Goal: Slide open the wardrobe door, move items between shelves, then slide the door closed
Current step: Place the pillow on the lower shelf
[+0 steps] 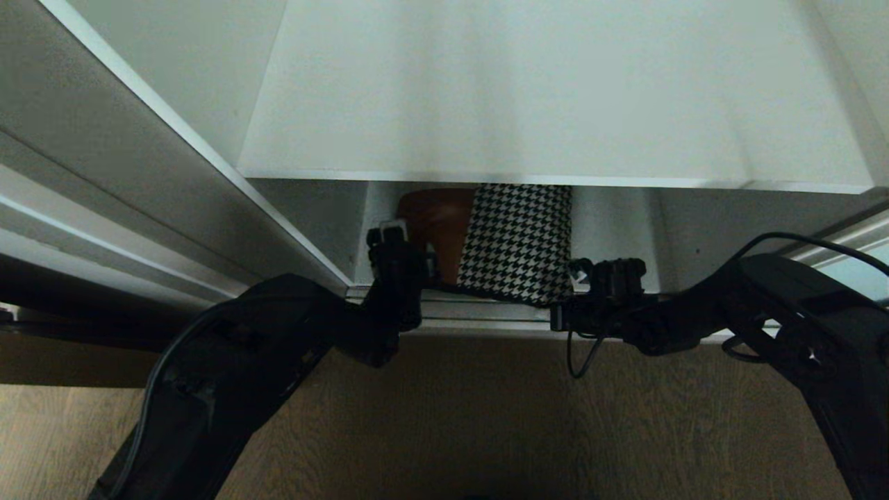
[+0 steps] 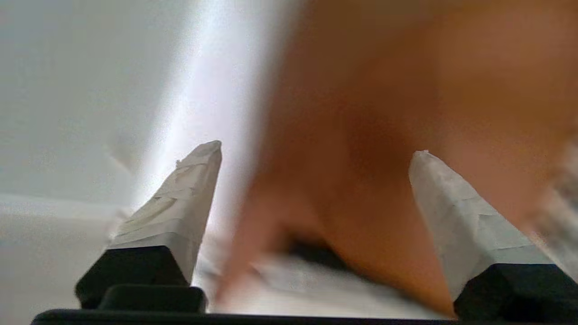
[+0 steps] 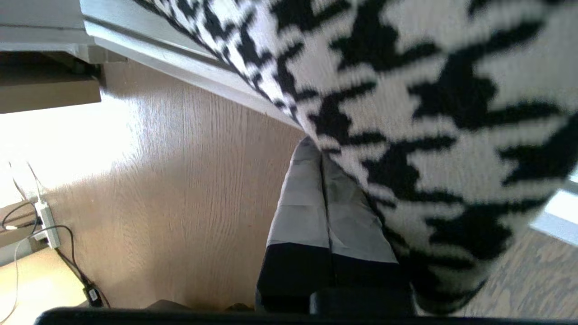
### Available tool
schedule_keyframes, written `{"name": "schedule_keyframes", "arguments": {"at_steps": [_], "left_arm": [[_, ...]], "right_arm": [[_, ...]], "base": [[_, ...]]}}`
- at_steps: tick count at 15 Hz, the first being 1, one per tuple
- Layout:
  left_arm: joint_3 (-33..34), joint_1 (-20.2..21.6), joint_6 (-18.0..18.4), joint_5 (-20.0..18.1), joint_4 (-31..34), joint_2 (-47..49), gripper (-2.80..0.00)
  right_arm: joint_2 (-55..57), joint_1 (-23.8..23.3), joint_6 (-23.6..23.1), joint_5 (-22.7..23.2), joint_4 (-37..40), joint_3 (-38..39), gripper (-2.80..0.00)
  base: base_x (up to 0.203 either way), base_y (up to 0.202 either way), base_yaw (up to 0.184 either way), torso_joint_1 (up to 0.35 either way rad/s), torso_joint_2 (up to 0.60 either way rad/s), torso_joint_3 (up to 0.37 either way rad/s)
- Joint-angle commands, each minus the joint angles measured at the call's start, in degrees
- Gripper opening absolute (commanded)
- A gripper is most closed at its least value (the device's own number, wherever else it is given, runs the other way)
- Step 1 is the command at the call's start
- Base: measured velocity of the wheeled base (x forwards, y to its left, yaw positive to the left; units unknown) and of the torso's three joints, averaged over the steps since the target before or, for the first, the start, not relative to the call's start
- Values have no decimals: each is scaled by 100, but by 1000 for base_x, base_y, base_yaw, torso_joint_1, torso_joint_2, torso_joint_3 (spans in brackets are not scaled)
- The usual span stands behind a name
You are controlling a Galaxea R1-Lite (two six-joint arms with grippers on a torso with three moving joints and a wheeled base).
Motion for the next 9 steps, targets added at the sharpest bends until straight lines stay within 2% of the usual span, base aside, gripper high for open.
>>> {"name": "schedule_keyframes", "arguments": {"at_steps": [1,2,3,7,9], "left_arm": [[614,-274,-85,-171,28,-346,0],[787,-433,-143,-260,185,-383,0],[791,-493,-165,-303,361,-340,-280],[391,-482,-203,-590,821,29,-280],[-179,-390,-202,-605,1030,357,-280]], "right_arm": [[-27,-16,1,11,-6,27,-280],[-80,-69,-7,11,9,34,-280],[-131,-103,-14,11,92,27,-280],[-167,-170,-133,11,356,-69,-280],[-145,-231,-150,11,347,-78,-280]], "base": [[0,0,0,0,0,0],[0,0,0,0,0,0],[0,0,0,0,0,0],[0,0,0,0,0,0],[0,0,0,0,0,0]]}}
